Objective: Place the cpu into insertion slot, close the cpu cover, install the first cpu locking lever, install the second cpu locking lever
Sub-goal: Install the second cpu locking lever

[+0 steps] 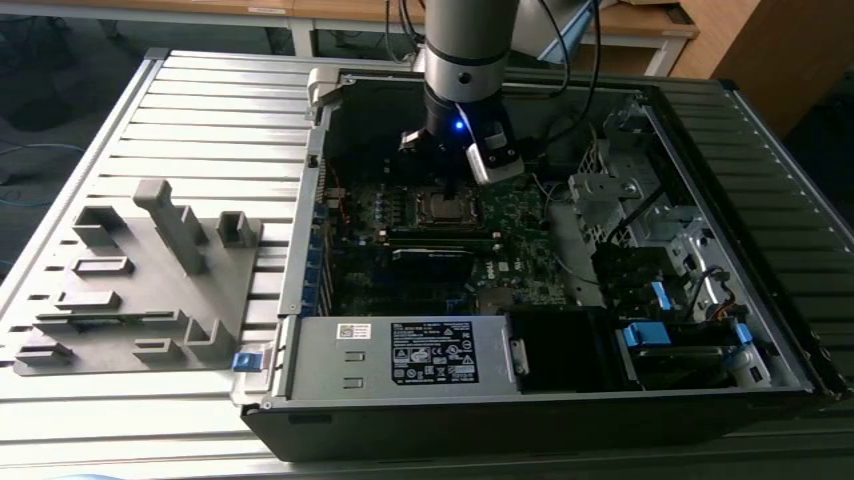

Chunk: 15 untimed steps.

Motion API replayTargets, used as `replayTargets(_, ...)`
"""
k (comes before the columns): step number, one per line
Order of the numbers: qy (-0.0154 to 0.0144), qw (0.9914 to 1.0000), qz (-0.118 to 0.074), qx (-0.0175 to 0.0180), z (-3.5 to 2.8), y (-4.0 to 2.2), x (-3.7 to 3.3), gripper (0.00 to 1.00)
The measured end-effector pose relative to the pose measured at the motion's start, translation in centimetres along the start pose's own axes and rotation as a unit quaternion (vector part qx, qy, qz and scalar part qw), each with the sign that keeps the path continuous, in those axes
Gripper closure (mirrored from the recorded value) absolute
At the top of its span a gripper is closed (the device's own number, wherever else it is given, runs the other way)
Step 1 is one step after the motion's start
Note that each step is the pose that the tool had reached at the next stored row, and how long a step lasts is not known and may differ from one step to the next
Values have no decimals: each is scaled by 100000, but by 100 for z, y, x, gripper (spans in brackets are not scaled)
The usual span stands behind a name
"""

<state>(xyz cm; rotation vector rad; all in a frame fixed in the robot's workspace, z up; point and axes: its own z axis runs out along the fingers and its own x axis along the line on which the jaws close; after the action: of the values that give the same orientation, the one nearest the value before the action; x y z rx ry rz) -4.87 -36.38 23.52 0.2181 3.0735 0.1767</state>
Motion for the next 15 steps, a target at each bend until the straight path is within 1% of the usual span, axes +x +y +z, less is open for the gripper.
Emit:
replayTargets(2, -79, 99999, 33, 522, 3, 24, -17, 89)
replayTargets(4, -160, 99993, 14, 1132, 6, 43, -24, 89)
replayTargets(5, -217, 99988, 4, 1509, 7, 48, -25, 89)
replayTargets(6, -250, 99985, -5, 1721, 8, 51, -26, 89)
replayTargets(15, -257, 99984, -8, 1758, 11, 70, -35, 89)
